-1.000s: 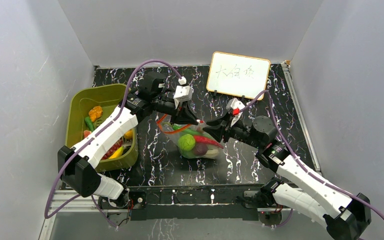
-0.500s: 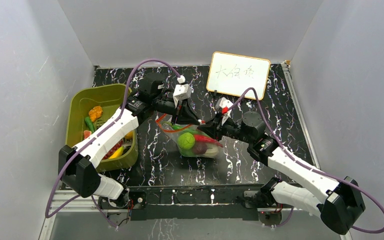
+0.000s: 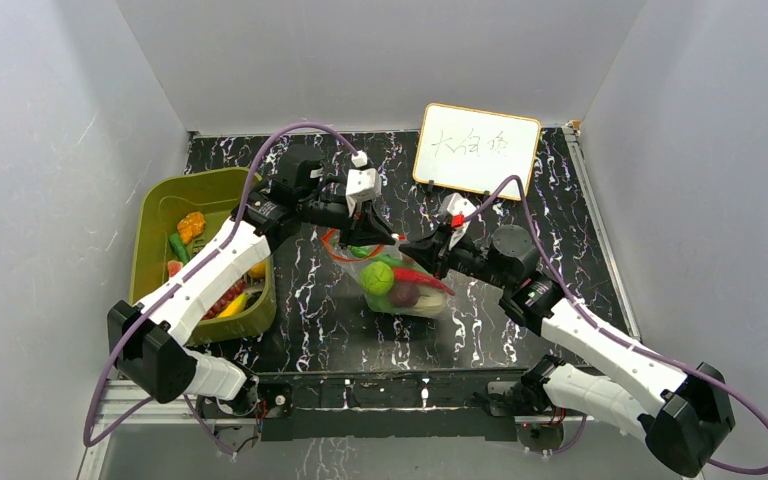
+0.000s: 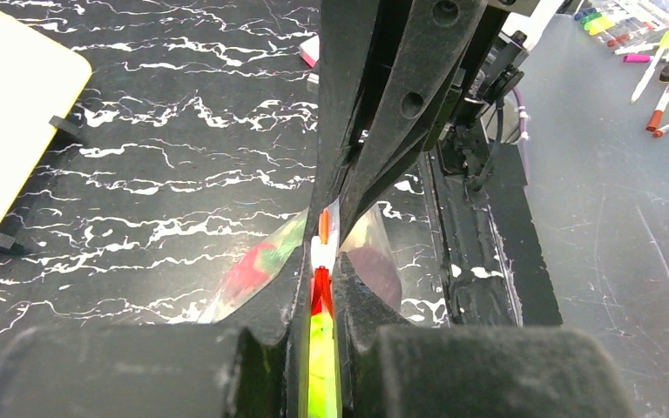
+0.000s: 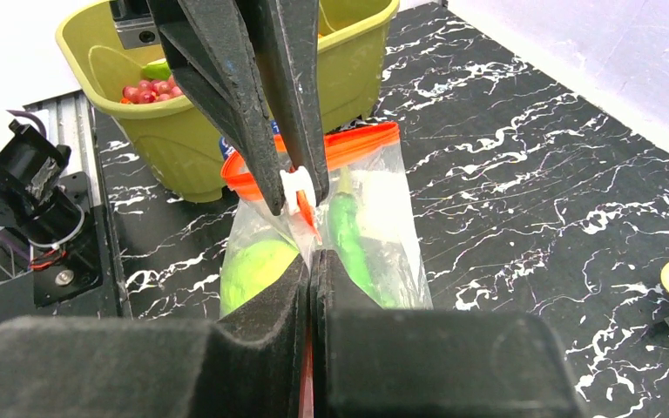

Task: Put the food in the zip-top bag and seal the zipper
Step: Zip the zipper food storage bag at the center of the board.

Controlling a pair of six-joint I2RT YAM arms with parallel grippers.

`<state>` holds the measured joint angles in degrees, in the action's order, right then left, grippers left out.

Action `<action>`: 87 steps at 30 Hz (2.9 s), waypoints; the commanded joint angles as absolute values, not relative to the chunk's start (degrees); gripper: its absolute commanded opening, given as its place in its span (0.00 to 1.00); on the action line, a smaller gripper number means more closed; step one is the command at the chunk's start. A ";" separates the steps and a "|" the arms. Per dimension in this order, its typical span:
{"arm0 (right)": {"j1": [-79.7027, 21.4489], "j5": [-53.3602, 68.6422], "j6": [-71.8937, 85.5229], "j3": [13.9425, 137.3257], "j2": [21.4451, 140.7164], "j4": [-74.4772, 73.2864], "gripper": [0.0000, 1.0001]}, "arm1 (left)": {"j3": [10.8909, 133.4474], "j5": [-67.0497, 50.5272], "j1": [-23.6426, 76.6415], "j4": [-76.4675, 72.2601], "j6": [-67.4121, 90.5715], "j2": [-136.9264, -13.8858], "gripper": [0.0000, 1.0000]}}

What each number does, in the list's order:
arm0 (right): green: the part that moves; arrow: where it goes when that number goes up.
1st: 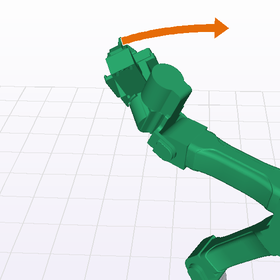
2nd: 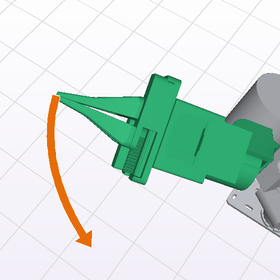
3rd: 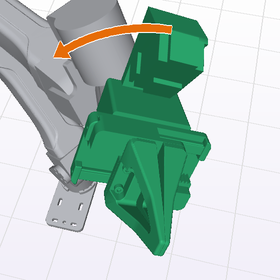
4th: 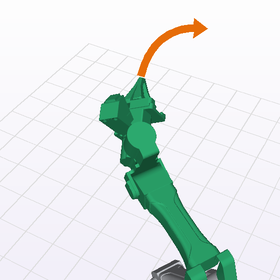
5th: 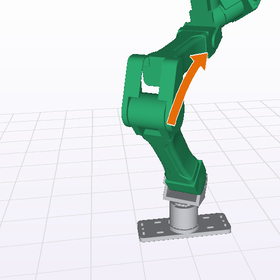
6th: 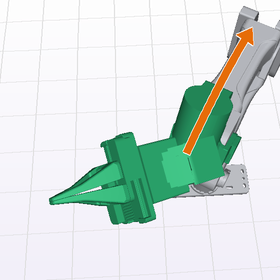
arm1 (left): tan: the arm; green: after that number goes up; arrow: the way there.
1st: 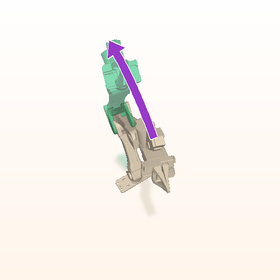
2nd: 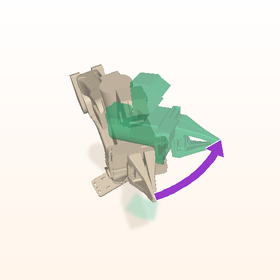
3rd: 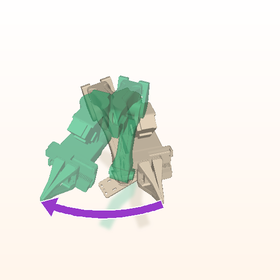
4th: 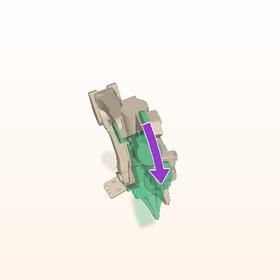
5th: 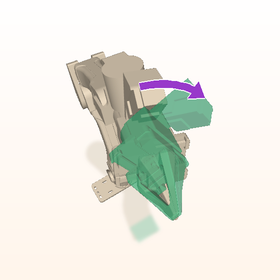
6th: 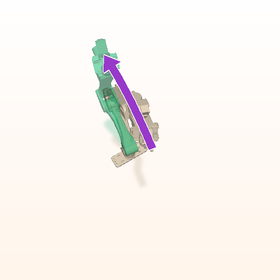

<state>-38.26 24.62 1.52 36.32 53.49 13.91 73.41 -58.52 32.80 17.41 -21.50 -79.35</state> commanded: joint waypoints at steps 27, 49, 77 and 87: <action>-38.00 25.39 3.03 37.79 50.95 17.51 0.00 | 72.19 -66.50 31.73 8.82 -14.50 -78.13 0.00; -38.06 31.18 -4.81 47.95 54.26 3.71 0.25 | 74.42 -71.18 31.74 10.62 -17.43 -80.77 0.00; -38.03 29.38 2.48 40.27 50.97 14.91 0.00 | 74.86 -66.57 31.38 18.98 -21.45 -80.42 0.00; -38.00 25.37 3.16 37.38 47.20 15.81 0.00 | 75.45 -64.42 30.61 23.29 -24.67 -80.68 0.00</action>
<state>-38.17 27.81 2.07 37.15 49.76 9.28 73.87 -65.82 31.83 19.70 -21.89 -81.76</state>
